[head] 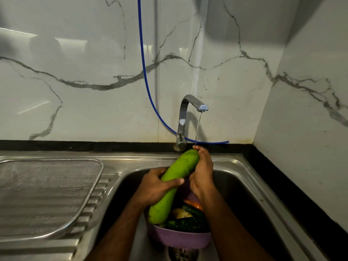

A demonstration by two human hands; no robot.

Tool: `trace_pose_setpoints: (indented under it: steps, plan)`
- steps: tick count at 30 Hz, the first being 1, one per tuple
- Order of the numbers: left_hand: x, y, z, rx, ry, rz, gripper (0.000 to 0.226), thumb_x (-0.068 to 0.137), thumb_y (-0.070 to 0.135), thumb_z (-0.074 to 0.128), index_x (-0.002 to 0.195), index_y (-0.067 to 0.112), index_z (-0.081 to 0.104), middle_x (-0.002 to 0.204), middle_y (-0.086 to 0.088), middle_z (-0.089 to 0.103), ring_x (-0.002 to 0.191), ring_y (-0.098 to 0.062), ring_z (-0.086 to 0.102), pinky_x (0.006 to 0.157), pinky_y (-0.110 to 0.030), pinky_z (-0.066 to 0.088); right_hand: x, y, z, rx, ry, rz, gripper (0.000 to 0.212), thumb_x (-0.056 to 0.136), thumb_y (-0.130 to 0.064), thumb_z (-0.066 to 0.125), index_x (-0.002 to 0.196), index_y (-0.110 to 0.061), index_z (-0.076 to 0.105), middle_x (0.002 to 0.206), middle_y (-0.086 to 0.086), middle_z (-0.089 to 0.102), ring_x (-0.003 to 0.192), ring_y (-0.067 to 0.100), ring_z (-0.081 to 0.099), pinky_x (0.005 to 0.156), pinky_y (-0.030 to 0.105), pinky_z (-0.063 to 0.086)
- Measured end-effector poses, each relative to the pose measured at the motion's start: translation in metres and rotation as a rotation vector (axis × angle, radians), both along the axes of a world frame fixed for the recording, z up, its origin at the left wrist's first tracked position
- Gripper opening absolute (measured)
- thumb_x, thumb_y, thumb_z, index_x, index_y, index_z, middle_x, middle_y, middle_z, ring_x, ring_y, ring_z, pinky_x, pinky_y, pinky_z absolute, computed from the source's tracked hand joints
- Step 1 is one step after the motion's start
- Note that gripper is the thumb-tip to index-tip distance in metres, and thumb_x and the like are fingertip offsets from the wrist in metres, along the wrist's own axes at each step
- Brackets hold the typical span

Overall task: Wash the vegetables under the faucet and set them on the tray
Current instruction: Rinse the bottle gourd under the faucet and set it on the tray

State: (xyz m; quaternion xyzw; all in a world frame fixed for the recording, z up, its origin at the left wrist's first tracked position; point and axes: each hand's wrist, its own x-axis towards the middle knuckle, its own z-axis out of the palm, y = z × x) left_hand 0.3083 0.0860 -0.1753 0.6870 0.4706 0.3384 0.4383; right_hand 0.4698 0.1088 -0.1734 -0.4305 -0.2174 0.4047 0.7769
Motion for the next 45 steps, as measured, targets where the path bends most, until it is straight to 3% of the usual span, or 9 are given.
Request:
trace_pose_setpoints:
  steps: [5, 11, 16, 22, 27, 31, 35, 38, 45]
  plan:
    - [-0.008, 0.002, -0.002, 0.158, 0.098, 0.002, 0.065, 0.054, 0.066, 0.079, 0.110, 0.033, 0.073, 0.096, 0.018, 0.075, 0.088, 0.005, 0.069, 0.084, -0.026, 0.056, 0.001, -0.004, -0.001, -0.061, -0.099, 0.037, 0.027, 0.101, -0.014, 0.055, 0.086, -0.021, 0.077, 0.098, 0.009, 0.073, 0.095, 0.028, 0.066, 0.086, 0.046, 0.057]
    - [-0.017, 0.000, 0.000, -0.051, -0.169, -0.164, 0.059, 0.065, 0.046, 0.084, 0.117, 0.021, 0.073, 0.107, -0.001, 0.077, 0.100, -0.021, 0.073, 0.091, -0.043, 0.058, 0.007, -0.009, 0.002, -0.026, 0.096, 0.220, 0.020, 0.103, -0.028, 0.057, 0.113, -0.016, 0.070, 0.111, 0.019, 0.070, 0.096, 0.029, 0.067, 0.085, 0.045, 0.056]
    - [-0.018, -0.007, 0.004, -0.217, -0.293, -0.183, 0.043, 0.074, 0.027, 0.082, 0.111, 0.007, 0.074, 0.098, -0.014, 0.076, 0.084, -0.026, 0.072, 0.070, -0.032, 0.057, 0.007, -0.023, 0.007, -0.026, 0.264, 0.372, 0.032, 0.097, -0.045, 0.063, 0.102, -0.015, 0.069, 0.096, 0.014, 0.073, 0.091, 0.029, 0.068, 0.093, 0.051, 0.054]
    - [-0.022, -0.008, 0.011, -0.404, -0.389, -0.224, 0.050, 0.075, 0.034, 0.073, 0.108, -0.003, 0.072, 0.094, -0.025, 0.071, 0.073, -0.028, 0.069, 0.064, -0.032, 0.057, 0.001, -0.026, 0.013, 0.009, 0.308, 0.473, 0.050, 0.097, -0.054, 0.057, 0.106, -0.007, 0.071, 0.097, 0.021, 0.071, 0.093, 0.038, 0.070, 0.086, 0.047, 0.058]
    - [-0.019, -0.006, 0.006, -0.120, -0.266, -0.148, 0.045, 0.071, 0.036, 0.080, 0.109, 0.011, 0.076, 0.099, -0.012, 0.077, 0.087, -0.025, 0.073, 0.074, -0.038, 0.059, -0.003, -0.018, 0.018, -0.068, 0.237, 0.315, 0.033, 0.099, -0.042, 0.057, 0.100, -0.011, 0.070, 0.088, 0.016, 0.072, 0.082, 0.030, 0.069, 0.076, 0.042, 0.059]
    - [-0.020, 0.004, -0.003, 0.257, 0.044, -0.017, 0.064, 0.062, 0.065, 0.077, 0.118, 0.035, 0.070, 0.106, 0.016, 0.075, 0.097, -0.002, 0.069, 0.090, -0.037, 0.056, -0.001, -0.014, 0.018, -0.120, 0.176, 0.195, 0.025, 0.103, -0.030, 0.052, 0.097, -0.015, 0.072, 0.090, 0.013, 0.074, 0.079, 0.027, 0.070, 0.068, 0.039, 0.059]
    - [-0.017, 0.005, -0.008, 0.411, 0.225, 0.093, 0.085, 0.061, 0.078, 0.066, 0.136, 0.041, 0.056, 0.124, 0.016, 0.068, 0.112, -0.006, 0.063, 0.096, -0.029, 0.049, 0.002, -0.009, 0.017, -0.187, 0.149, 0.079, 0.028, 0.103, -0.033, 0.054, 0.108, -0.015, 0.075, 0.105, 0.017, 0.074, 0.092, 0.031, 0.071, 0.068, 0.038, 0.058]
    - [-0.015, 0.006, -0.010, 0.523, 0.359, 0.142, 0.089, 0.062, 0.081, 0.055, 0.142, 0.044, 0.048, 0.128, 0.013, 0.064, 0.119, -0.013, 0.058, 0.101, -0.037, 0.042, 0.004, -0.012, 0.012, -0.273, 0.146, 0.080, 0.029, 0.100, -0.042, 0.060, 0.109, -0.016, 0.070, 0.110, 0.015, 0.070, 0.101, 0.034, 0.068, 0.075, 0.048, 0.059]
    - [0.002, -0.002, -0.008, 0.470, 0.384, 0.216, 0.087, 0.065, 0.075, 0.055, 0.145, 0.044, 0.042, 0.133, 0.010, 0.059, 0.125, -0.016, 0.052, 0.105, -0.045, 0.035, 0.003, -0.011, 0.002, -0.192, 0.348, 0.299, 0.087, 0.074, -0.067, 0.078, 0.133, -0.007, 0.059, 0.122, 0.027, 0.070, 0.106, 0.042, 0.071, 0.077, 0.050, 0.060]
